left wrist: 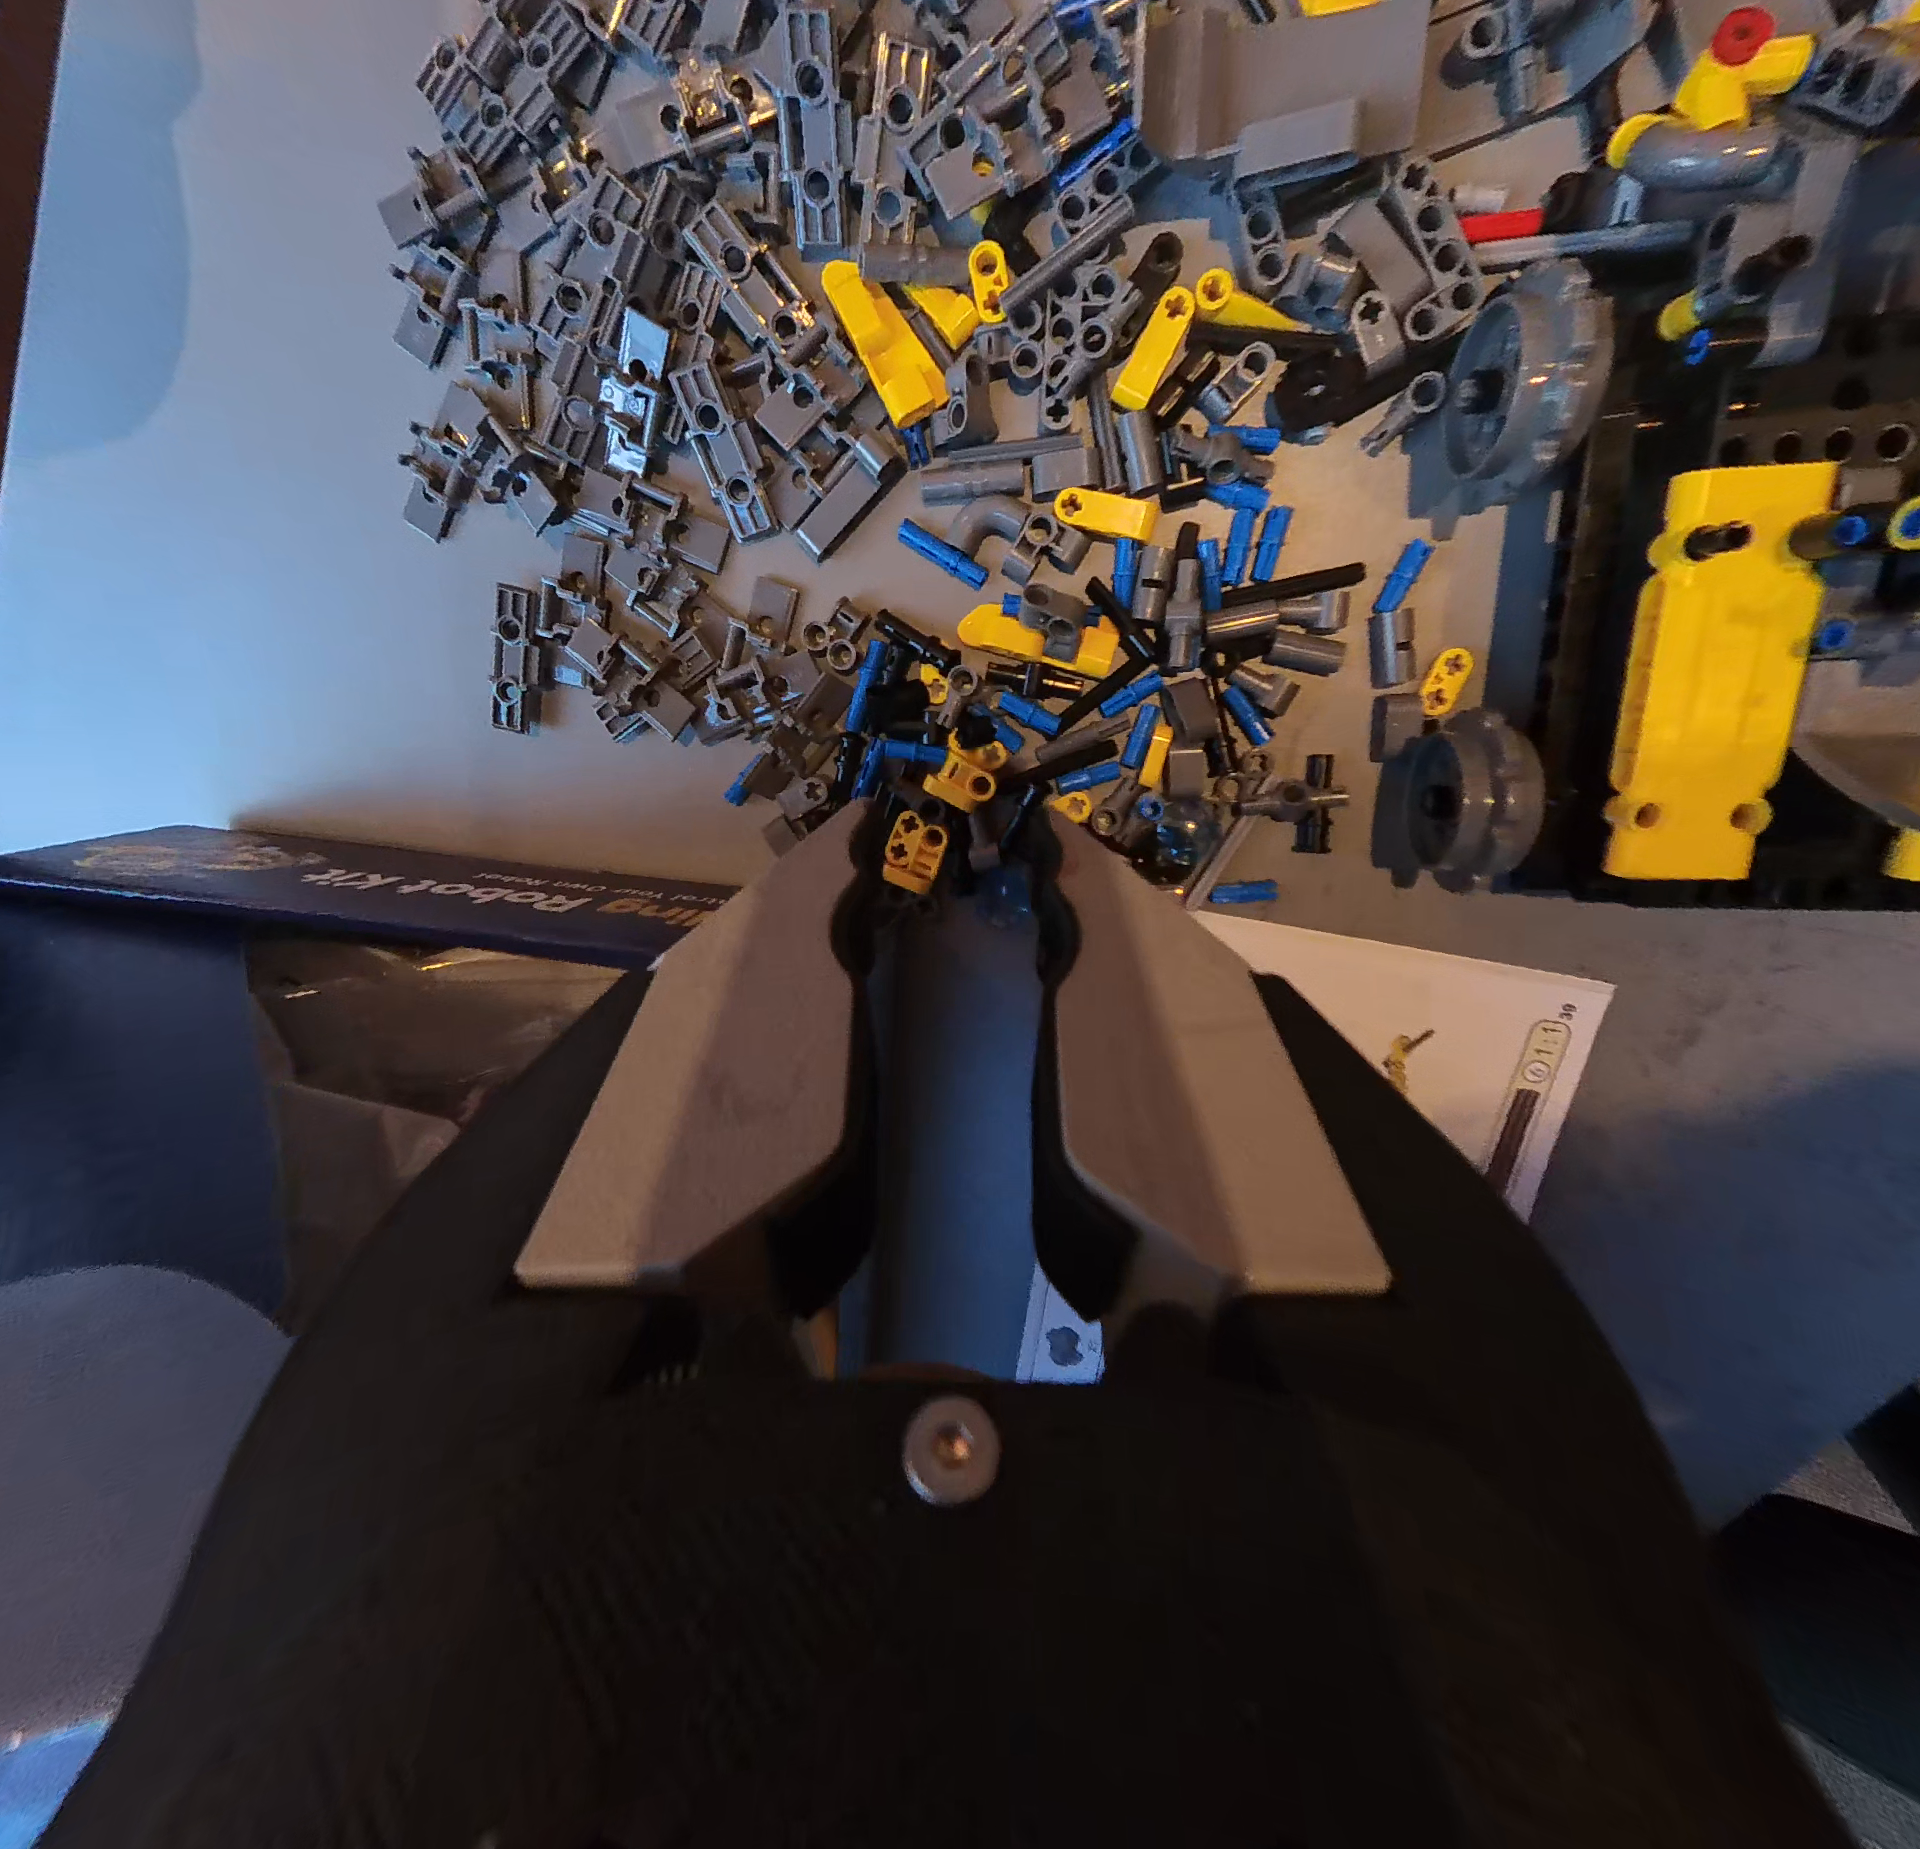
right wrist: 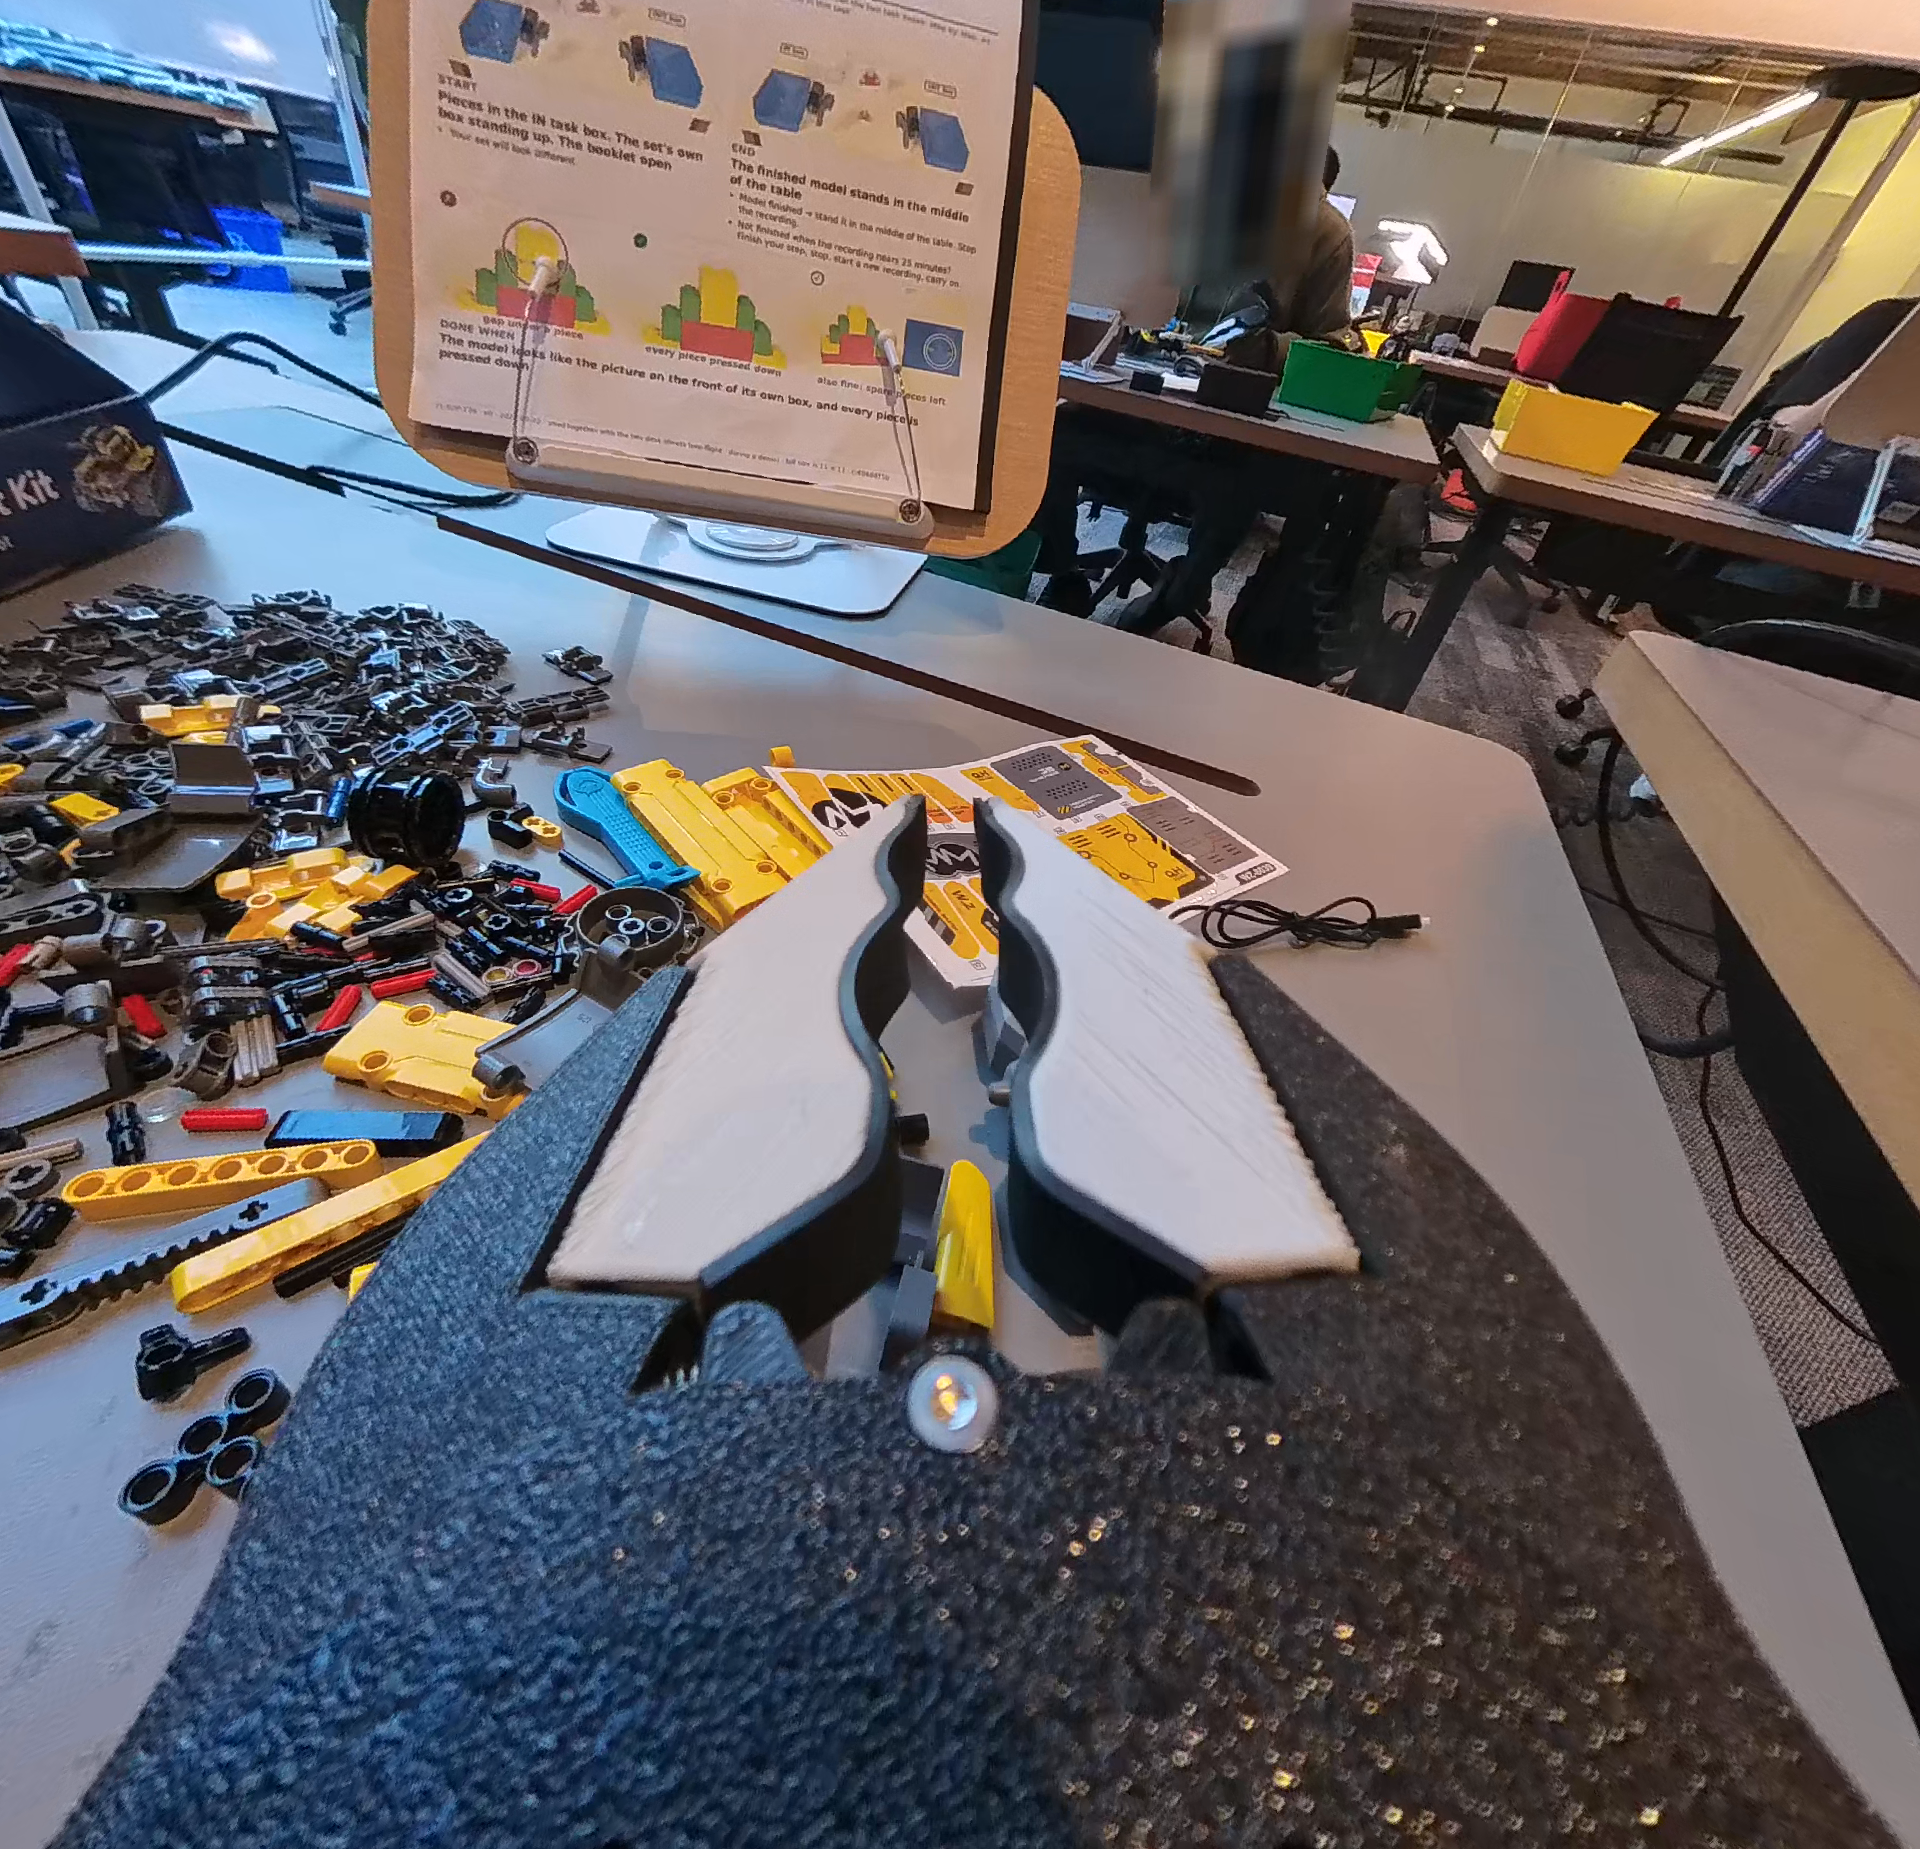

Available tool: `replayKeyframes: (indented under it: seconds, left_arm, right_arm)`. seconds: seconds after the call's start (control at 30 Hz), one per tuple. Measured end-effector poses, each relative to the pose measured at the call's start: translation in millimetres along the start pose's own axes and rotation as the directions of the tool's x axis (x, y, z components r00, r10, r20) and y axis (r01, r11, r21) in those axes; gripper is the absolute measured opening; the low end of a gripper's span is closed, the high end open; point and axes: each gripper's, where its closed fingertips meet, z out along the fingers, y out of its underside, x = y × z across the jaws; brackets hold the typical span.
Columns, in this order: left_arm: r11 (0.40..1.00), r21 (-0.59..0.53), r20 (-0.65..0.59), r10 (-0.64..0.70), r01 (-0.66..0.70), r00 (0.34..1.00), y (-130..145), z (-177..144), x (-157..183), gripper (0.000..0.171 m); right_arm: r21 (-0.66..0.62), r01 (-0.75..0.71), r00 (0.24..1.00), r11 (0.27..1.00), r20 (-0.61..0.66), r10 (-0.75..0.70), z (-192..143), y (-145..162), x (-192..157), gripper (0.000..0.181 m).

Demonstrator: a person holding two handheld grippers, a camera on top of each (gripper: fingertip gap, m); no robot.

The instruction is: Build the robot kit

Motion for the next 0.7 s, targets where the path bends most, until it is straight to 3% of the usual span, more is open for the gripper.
replayKeyframes:
  seconds: [0.4,0.7]
  left_arm:
    - [0.989,-0.144,0.035,0.034,-0.029,0.999,11,37,5,0.018]
    - [0.982,-0.187,0.007,0.009,-0.007,1.000,19,54,2,0.011]
  right_arm:
    - [-0.001,-0.004,1.000,1.000,0.006,0.004,0,0,-2,0.009]
    - [-0.002,-0.006,1.000,1.000,0.009,0.006,-1,0,-3,0.009]
